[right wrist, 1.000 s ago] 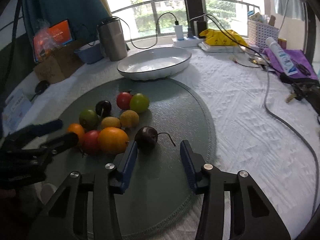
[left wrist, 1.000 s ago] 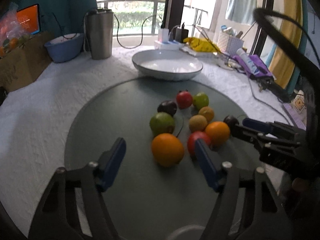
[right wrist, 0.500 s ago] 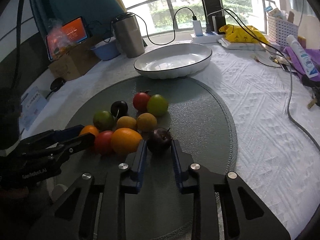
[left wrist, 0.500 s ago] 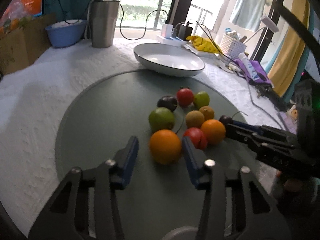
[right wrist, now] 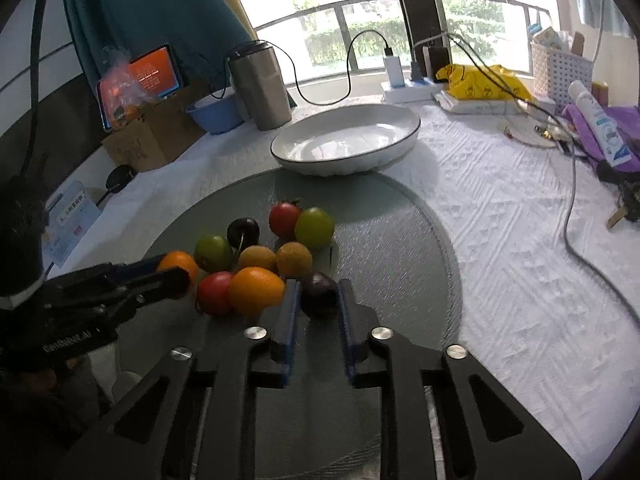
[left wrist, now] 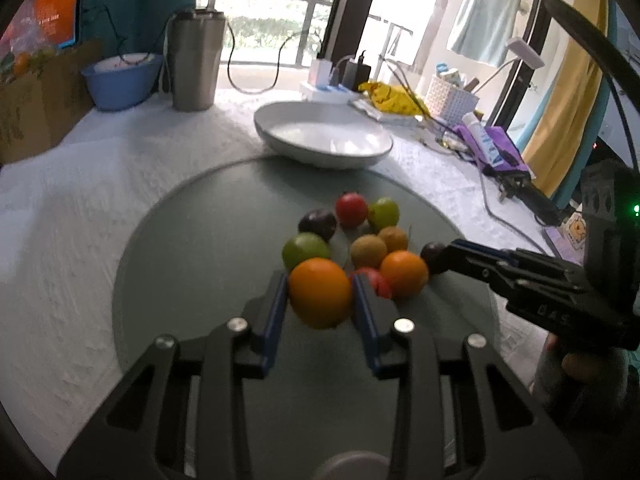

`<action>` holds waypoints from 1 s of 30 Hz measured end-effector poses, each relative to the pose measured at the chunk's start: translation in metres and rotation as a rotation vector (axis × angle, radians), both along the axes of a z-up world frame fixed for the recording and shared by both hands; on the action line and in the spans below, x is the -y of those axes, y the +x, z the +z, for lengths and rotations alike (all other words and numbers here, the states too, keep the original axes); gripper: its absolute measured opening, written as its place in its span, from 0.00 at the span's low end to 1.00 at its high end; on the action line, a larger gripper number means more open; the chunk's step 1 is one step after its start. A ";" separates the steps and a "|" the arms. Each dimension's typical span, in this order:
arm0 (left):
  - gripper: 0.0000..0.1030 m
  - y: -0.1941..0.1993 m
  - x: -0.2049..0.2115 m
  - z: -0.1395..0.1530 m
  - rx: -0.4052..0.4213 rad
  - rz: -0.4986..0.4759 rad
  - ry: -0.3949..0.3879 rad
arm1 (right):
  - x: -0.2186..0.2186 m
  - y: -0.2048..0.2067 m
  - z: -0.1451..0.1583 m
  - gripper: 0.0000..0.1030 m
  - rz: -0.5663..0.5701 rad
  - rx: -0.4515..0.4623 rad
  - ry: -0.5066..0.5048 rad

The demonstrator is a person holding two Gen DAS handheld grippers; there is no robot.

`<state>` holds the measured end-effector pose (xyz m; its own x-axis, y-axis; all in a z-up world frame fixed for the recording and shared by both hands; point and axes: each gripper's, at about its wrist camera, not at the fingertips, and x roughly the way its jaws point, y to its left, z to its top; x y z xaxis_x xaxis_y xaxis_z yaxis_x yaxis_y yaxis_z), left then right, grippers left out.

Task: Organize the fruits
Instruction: 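Grasp the large orange with the left tool while the right tool grasps the dark plum, then lift the orange with the left tool while the right tool carries the plum toward the white bowl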

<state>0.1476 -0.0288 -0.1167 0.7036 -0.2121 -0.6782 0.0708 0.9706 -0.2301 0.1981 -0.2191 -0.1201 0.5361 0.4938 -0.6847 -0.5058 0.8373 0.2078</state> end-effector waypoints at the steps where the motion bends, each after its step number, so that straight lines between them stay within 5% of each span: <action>1: 0.34 0.000 0.000 0.002 0.006 0.002 0.000 | 0.001 0.001 0.002 0.16 -0.002 0.007 -0.002; 13: 0.34 -0.002 -0.002 0.008 0.023 0.002 -0.014 | 0.003 0.005 -0.002 0.16 -0.006 -0.026 0.020; 20: 0.34 -0.006 -0.003 0.011 0.042 -0.014 -0.020 | 0.014 0.016 -0.011 0.50 -0.077 -0.112 0.092; 25: 0.34 -0.007 0.000 0.012 0.054 -0.033 -0.022 | 0.018 0.019 -0.013 0.50 -0.060 -0.143 0.142; 30: 0.34 -0.007 0.001 0.010 0.047 -0.035 -0.023 | 0.017 0.016 -0.013 0.30 -0.026 -0.145 0.168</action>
